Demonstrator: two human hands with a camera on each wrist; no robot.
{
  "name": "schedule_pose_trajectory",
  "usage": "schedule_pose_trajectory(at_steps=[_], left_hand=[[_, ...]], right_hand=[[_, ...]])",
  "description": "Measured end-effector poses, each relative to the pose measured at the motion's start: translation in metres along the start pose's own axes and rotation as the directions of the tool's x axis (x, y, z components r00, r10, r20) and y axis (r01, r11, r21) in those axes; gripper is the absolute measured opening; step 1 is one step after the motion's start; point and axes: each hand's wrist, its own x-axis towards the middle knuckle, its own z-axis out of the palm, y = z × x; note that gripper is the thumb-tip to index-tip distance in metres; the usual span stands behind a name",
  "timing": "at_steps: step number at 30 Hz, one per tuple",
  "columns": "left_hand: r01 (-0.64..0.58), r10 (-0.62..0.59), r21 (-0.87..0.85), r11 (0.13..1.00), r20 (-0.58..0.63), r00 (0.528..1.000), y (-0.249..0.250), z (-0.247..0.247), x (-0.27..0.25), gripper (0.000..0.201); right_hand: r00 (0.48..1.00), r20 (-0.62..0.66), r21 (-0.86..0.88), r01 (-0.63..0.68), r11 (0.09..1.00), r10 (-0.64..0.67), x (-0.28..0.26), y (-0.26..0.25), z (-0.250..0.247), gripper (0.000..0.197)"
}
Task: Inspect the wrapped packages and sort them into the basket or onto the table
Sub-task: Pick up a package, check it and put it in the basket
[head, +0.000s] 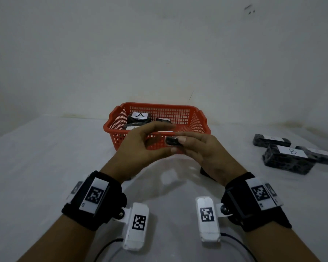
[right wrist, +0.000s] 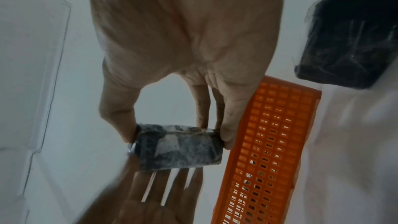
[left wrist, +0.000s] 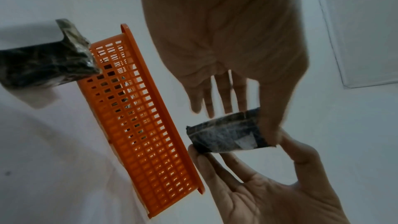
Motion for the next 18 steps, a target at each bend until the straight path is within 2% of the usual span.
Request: schedule_pose_trajectory(at_steps=[2, 5, 7, 10, 14, 18], left_hand=[[0.101, -0.103, 0.033, 0.994, 0.069, 0.992, 0.0008, -0.0006, -0.0002, 0.069], [0.136, -0.135, -0.002, 0.991, 0.105, 0.985, 0.005, 0.0009, -0.0018, 0.052], [0.142, -0.138, -0.043, 0.989, 0.094, 0.986, 0.0074, 0.0003, -0.0022, 0.051], [0.146, -0.143, -0.04, 0.988, 0.07, 0.987, 0.0047, -0.0027, -0.0012, 0.063], [0.199, -0.191, -0.057, 0.978, 0.13, 0.973, 0.0038, -0.0056, -0.0014, 0.085], [0.212, -0.205, -0.074, 0.974, 0.094, 0.974, 0.0049, -0.006, -0.0008, 0.089]], right_hand=[[1.0, -0.004, -0.012, 0.028, 1.0, -0.028, 0.0001, 0.0018, -0.0027, 0.032], [1.0, 0.009, -0.011, 0.021, 1.0, -0.021, 0.001, 0.0025, -0.0021, 0.029], [0.999, 0.039, 0.009, 0.001, 1.0, -0.001, 0.0014, 0.0026, -0.0025, 0.031], [0.996, 0.087, 0.006, -0.012, 1.0, 0.011, 0.0008, 0.0012, -0.0038, 0.043], [1.0, 0.023, -0.043, 0.005, 0.999, -0.004, 0.0023, 0.0037, -0.0088, 0.064], [0.999, 0.041, -0.009, 0.002, 1.0, -0.001, 0.0031, 0.0073, -0.0107, 0.069]])
